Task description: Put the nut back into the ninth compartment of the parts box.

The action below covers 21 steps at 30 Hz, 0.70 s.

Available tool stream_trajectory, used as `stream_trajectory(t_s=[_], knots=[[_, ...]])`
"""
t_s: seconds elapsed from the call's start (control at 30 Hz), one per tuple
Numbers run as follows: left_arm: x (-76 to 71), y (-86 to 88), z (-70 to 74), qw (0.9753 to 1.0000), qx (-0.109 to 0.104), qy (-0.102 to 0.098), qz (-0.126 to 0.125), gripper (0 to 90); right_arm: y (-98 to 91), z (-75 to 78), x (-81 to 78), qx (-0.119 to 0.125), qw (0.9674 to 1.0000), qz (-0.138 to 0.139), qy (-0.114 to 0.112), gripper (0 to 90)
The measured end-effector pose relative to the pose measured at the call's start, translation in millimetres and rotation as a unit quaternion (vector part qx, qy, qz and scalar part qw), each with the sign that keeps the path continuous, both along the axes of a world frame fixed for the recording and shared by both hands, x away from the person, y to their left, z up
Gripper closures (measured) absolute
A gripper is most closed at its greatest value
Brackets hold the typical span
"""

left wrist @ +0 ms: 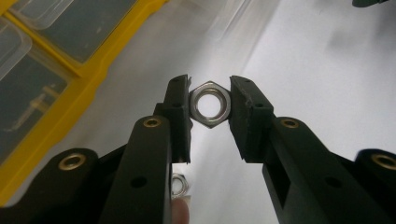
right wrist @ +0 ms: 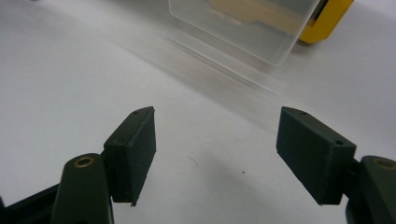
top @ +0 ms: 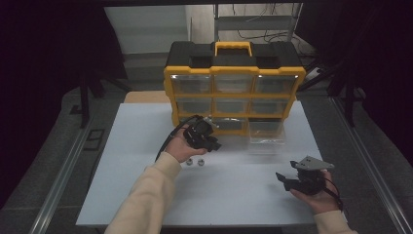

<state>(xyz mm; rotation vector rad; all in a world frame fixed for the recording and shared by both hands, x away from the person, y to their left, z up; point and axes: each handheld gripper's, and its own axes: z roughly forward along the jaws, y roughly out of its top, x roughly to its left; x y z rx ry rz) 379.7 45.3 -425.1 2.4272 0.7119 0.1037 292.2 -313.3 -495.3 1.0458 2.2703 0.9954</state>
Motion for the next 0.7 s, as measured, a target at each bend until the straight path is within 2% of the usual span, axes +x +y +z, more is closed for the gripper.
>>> stream_trajectory(t_s=[0.7], knots=[[4.0,-19.5,7.5,0.9999,0.000,-0.003,-0.012,69.9,-0.9,0.0,0.4,-0.001,1.0000,-0.001,-0.001,29.6]])
